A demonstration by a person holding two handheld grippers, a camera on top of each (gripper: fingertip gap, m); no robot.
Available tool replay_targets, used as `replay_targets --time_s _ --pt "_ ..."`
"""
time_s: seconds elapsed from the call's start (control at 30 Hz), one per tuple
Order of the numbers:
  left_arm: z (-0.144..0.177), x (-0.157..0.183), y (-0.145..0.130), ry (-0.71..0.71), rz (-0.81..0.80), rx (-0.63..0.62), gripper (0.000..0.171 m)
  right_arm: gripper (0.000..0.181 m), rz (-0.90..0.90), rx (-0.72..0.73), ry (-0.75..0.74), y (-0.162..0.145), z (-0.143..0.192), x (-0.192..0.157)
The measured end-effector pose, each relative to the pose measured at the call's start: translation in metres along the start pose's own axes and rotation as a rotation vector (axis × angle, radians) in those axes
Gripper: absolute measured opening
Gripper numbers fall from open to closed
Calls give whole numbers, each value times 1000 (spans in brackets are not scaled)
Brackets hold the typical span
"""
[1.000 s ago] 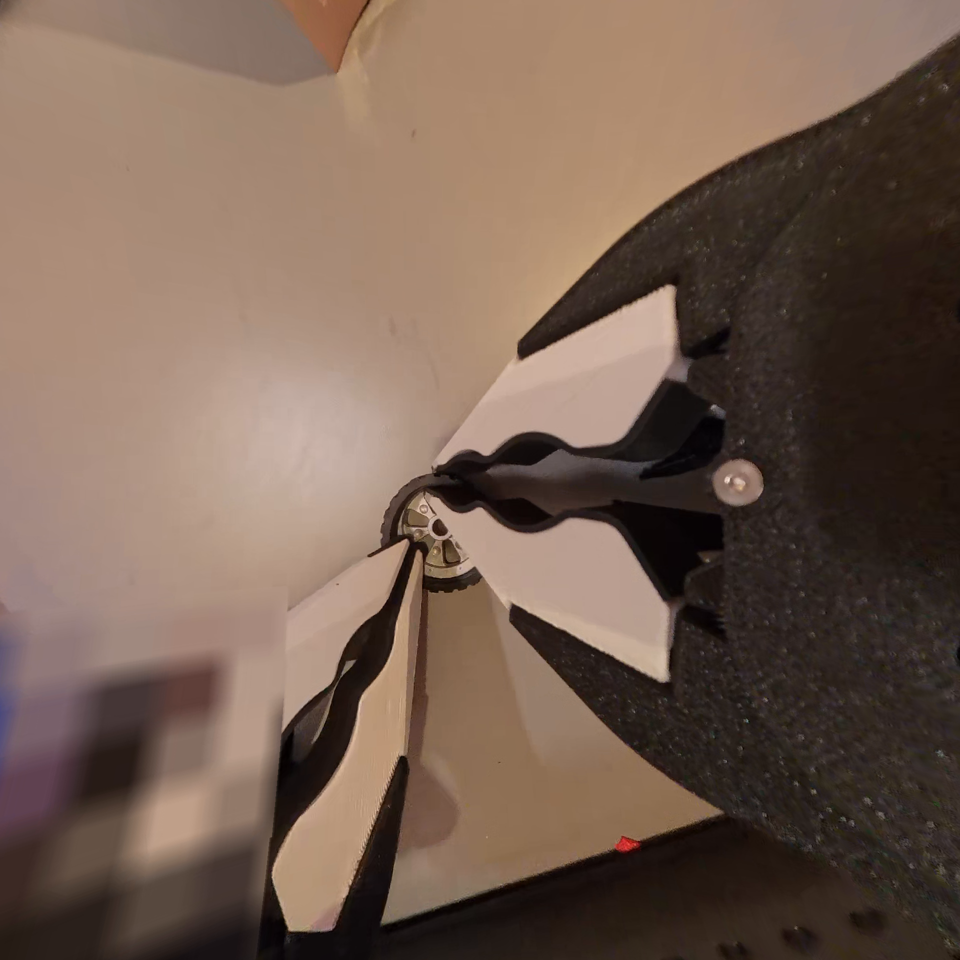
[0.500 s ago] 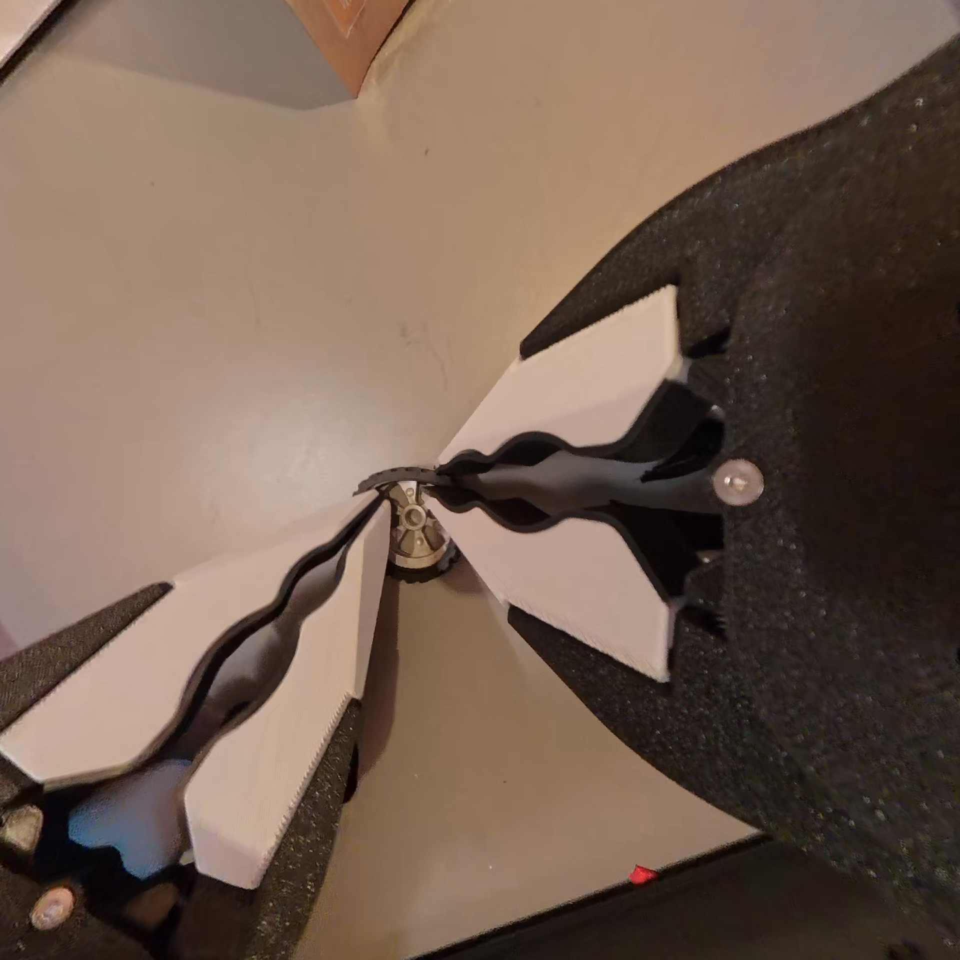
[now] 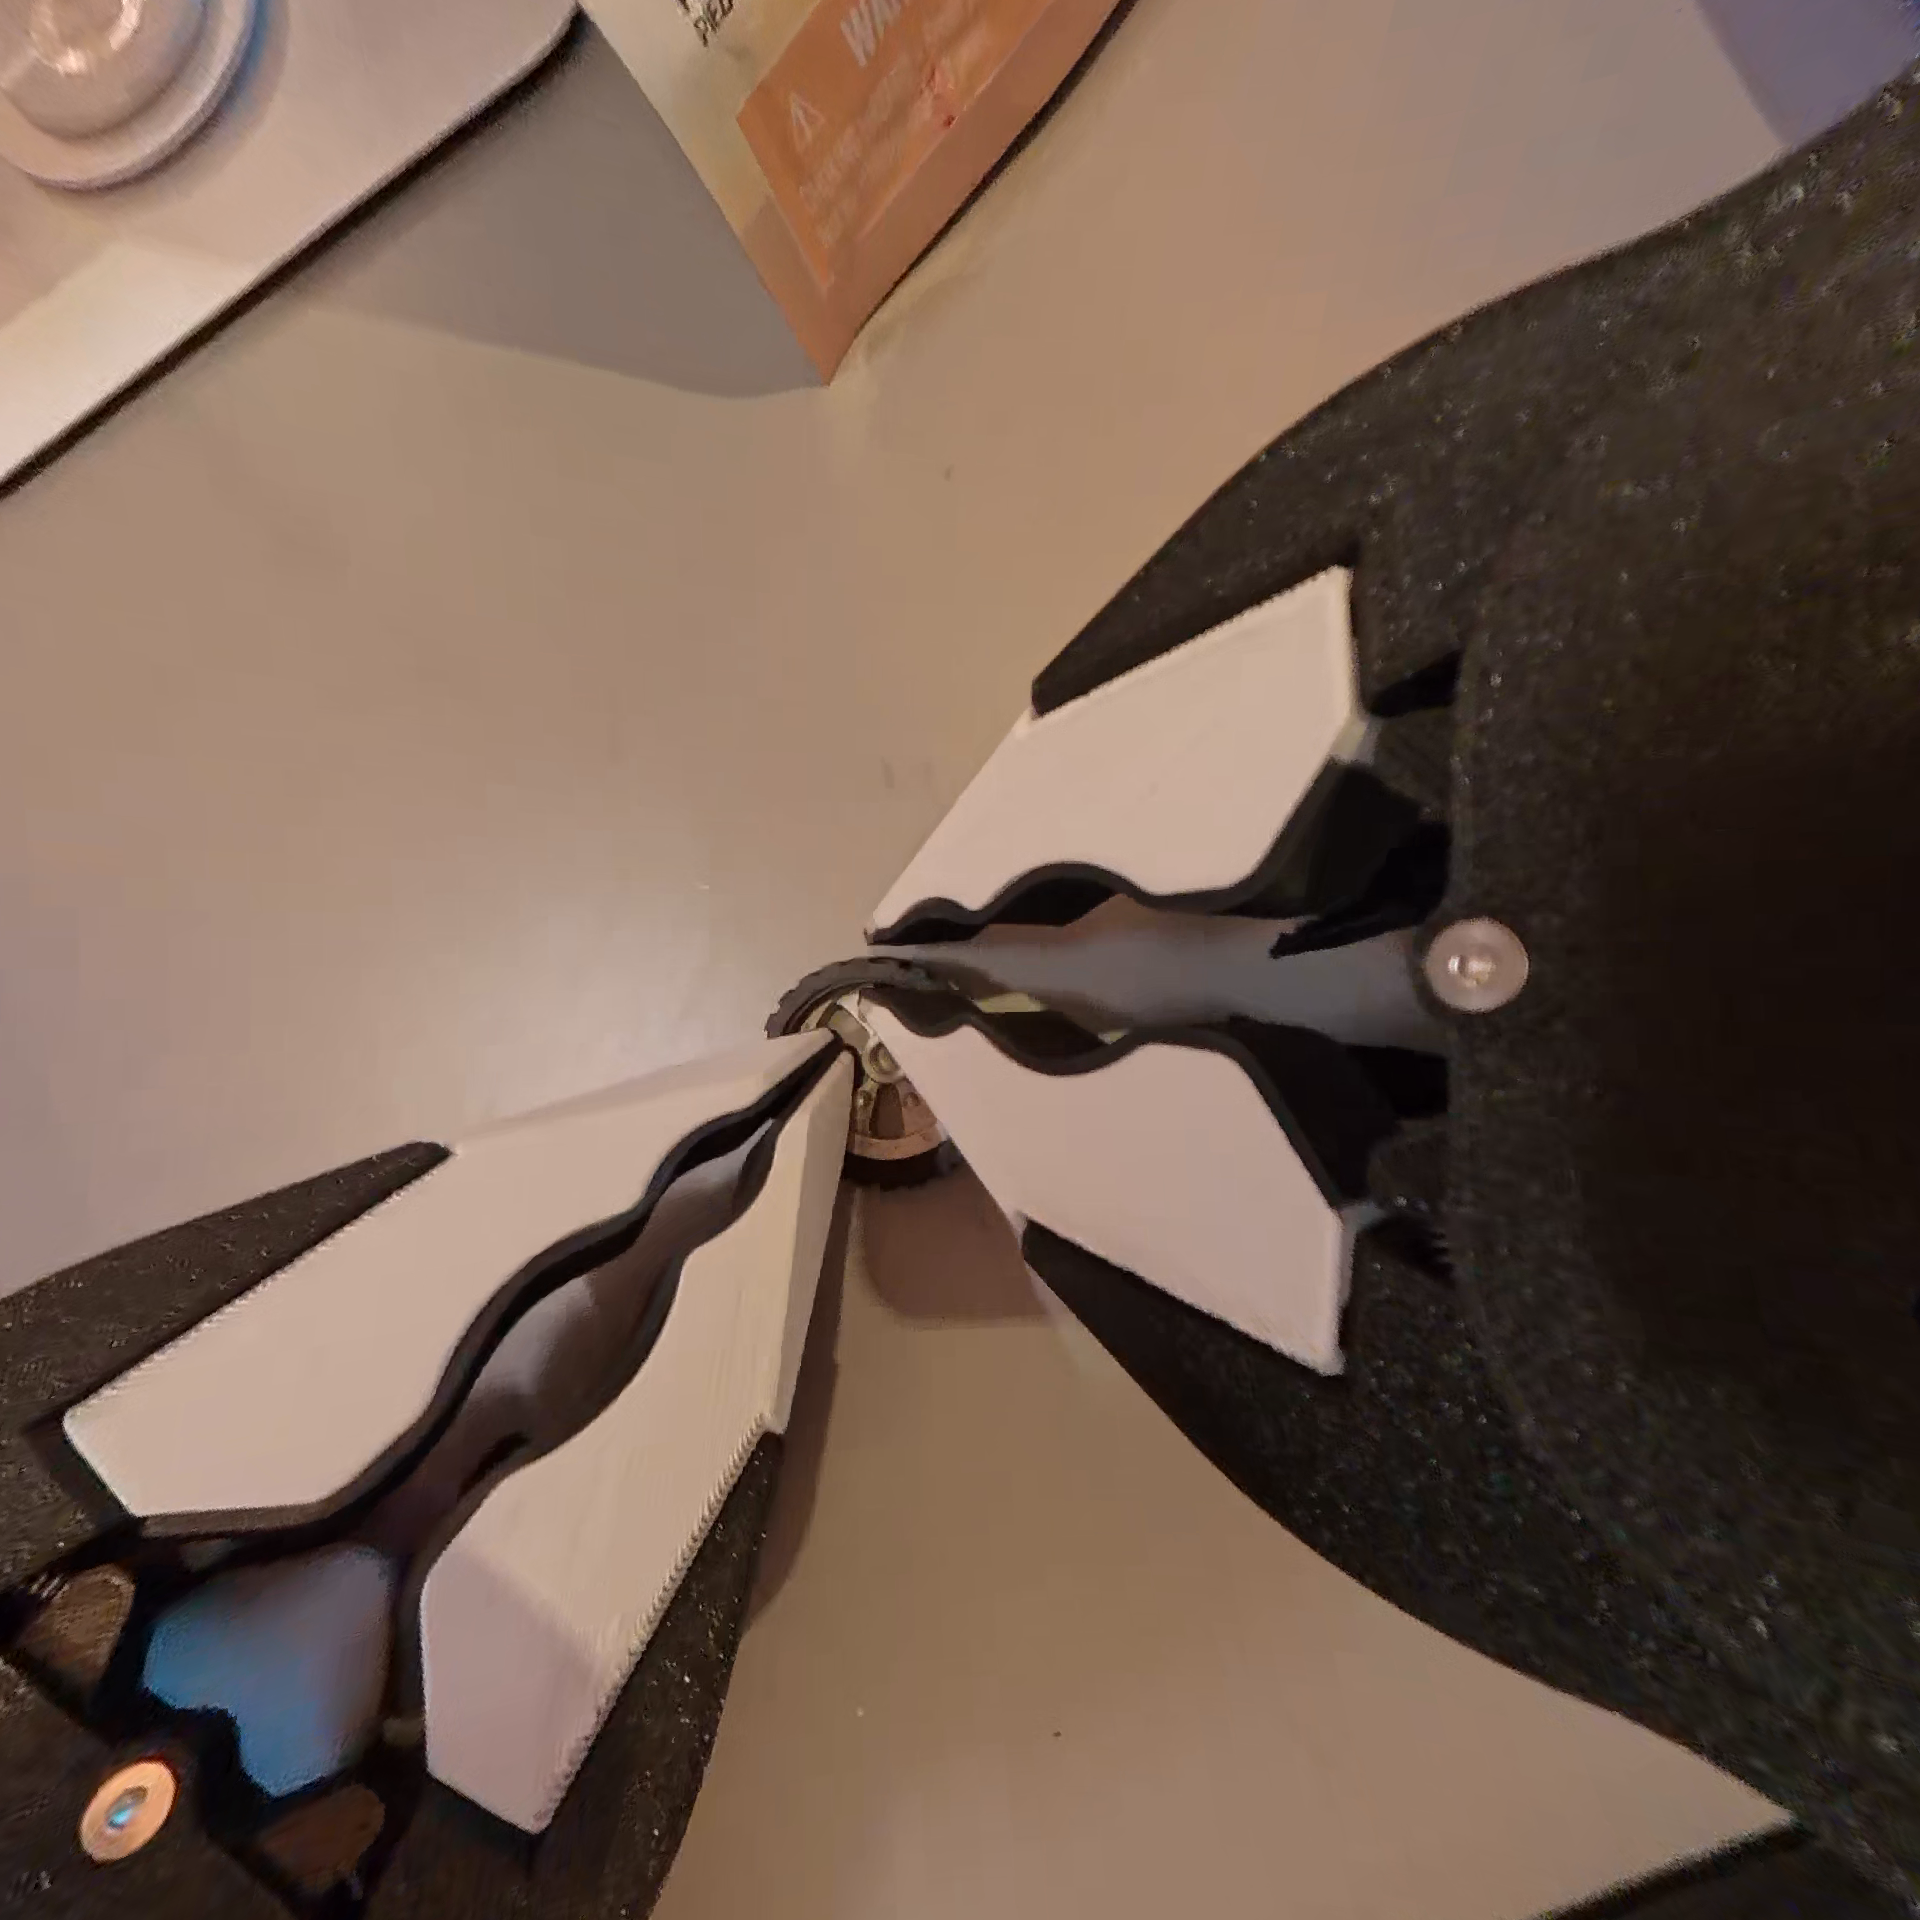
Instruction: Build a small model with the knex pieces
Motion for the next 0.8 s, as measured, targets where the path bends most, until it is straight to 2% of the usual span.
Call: replay_targets --time_s 0.23,0.57,0.8 --pt "0 0 0 -11 -19 0 0 6 -11 10 71 4 -7 0" --pt "-3 3 1 33 -116 -24 0 5 -295 -50 231 4 -12 5" --pt "-5 1 2 70 -149 -30 0 5 -249 -139 223 9 -14 8"
Point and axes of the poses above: each gripper's, where its closed fingertips meet, z back along the fingers, y out of its top, x = y × z across the jaws, the point moved 3 cm from there along z, back along the fingers, and after that the axes turned 12 degrees about -y, right-handed, at the moved point
